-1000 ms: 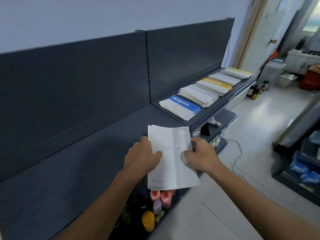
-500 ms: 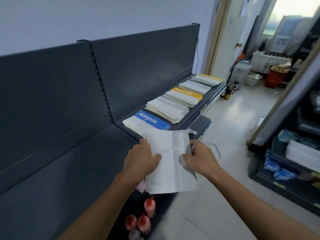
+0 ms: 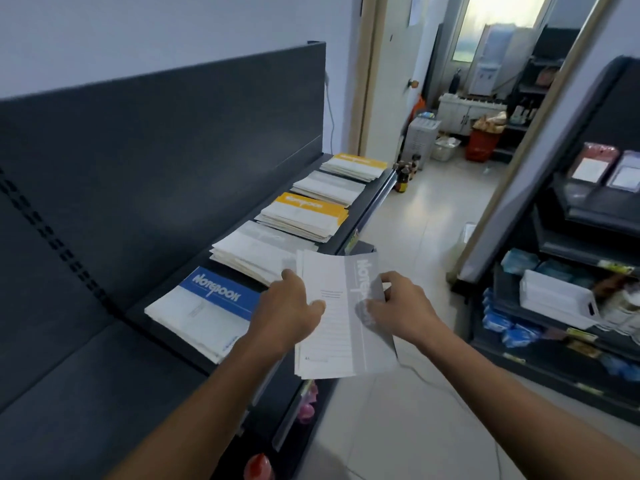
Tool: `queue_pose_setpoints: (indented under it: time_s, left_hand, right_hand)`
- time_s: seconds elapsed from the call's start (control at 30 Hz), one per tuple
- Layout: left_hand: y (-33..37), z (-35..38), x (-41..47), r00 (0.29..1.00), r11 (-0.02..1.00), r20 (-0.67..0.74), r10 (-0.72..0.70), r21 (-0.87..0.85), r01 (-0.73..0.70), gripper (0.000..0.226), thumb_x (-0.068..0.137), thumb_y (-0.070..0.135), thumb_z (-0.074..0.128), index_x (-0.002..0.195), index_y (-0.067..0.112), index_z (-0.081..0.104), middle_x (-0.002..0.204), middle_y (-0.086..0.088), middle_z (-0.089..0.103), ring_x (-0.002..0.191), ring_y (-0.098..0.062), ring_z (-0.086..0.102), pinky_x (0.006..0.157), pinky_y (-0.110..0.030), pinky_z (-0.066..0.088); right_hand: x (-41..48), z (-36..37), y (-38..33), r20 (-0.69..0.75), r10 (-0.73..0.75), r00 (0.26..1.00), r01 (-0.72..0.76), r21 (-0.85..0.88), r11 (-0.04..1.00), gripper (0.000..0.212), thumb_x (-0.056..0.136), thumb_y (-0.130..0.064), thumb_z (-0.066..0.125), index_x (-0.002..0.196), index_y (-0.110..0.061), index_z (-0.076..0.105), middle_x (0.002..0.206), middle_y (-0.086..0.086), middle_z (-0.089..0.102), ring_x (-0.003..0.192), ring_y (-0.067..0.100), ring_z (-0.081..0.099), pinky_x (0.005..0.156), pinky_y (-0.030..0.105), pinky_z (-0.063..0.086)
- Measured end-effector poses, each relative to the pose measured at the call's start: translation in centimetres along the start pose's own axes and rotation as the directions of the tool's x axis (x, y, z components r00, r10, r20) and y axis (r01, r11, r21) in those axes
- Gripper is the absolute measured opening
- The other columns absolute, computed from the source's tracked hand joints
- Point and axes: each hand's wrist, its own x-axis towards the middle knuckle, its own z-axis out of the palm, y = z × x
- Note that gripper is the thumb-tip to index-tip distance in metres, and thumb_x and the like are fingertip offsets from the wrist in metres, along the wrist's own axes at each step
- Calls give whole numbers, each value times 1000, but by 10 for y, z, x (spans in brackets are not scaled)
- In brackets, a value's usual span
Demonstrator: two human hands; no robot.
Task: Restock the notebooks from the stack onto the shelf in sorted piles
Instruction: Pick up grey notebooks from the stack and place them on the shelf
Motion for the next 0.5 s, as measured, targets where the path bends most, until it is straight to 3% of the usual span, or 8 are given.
queue_pose_setpoints:
  time_s: [0.27, 0.5]
  left_hand:
    - [83, 38, 86, 999, 1000, -31, -17, -9, 16, 63, 86, 50, 67, 127, 10, 43, 122, -9, 61, 108, -30, 61, 74, -34, 40]
    - [165, 66, 155, 995, 998, -88, -51, 41, 55, 61, 86, 49, 70, 124, 11, 42, 120, -12, 61, 107, -32, 61, 73, -34, 41]
  right_hand:
    - [102, -61, 48, 39, -11, 999, 8, 67, 998, 42, 85, -27, 65, 126, -19, 56, 107, 4, 69, 95, 22, 66, 73, 30, 51]
    - [194, -116, 88, 69, -57, 996, 52, 68, 996, 44, 89, -26, 63, 131, -17, 53, 107, 6, 68, 96, 25, 65, 79, 33, 55]
